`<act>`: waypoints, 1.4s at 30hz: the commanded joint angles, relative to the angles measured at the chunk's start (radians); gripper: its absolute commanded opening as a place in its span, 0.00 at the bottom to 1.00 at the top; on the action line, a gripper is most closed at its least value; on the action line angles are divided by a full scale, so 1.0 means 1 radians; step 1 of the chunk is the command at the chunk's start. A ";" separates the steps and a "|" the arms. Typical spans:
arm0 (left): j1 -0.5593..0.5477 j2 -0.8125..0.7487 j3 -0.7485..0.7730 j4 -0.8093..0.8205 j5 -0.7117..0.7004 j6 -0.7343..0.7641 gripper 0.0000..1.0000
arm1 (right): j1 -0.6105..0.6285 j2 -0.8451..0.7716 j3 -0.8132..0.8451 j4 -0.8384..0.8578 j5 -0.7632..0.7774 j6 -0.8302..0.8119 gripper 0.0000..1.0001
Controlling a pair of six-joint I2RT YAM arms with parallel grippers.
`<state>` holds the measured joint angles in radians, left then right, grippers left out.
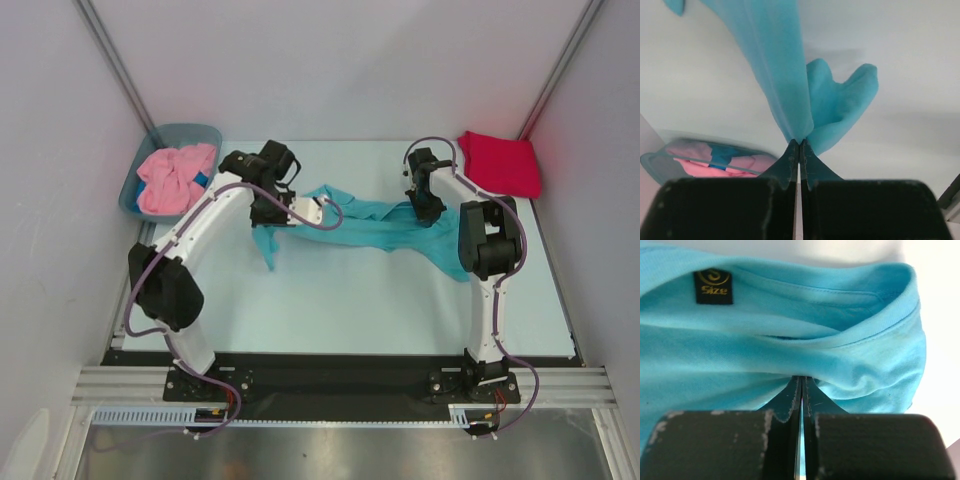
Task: Fold and stack the t-shirts
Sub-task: Flatten the tshirt out
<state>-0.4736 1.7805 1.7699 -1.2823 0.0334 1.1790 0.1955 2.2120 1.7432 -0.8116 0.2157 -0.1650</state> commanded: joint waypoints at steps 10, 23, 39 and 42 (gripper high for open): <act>-0.066 -0.092 -0.185 -0.075 0.126 0.024 1.00 | 0.001 -0.011 0.018 0.023 0.022 -0.002 0.01; 0.061 0.211 0.074 0.112 0.118 -0.379 1.00 | 0.041 -0.008 0.124 0.005 -0.003 -0.027 0.38; 0.061 0.120 -0.142 0.334 0.108 -0.573 1.00 | 0.159 0.072 0.337 0.127 -0.016 -0.275 0.67; 0.061 0.102 -0.174 0.354 0.099 -0.590 1.00 | 0.168 0.081 0.345 0.158 -0.067 -0.263 0.59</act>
<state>-0.4103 1.9591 1.6176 -0.9726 0.1341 0.6346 0.3477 2.2822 2.0399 -0.6968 0.2092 -0.4202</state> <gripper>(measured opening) 0.996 0.607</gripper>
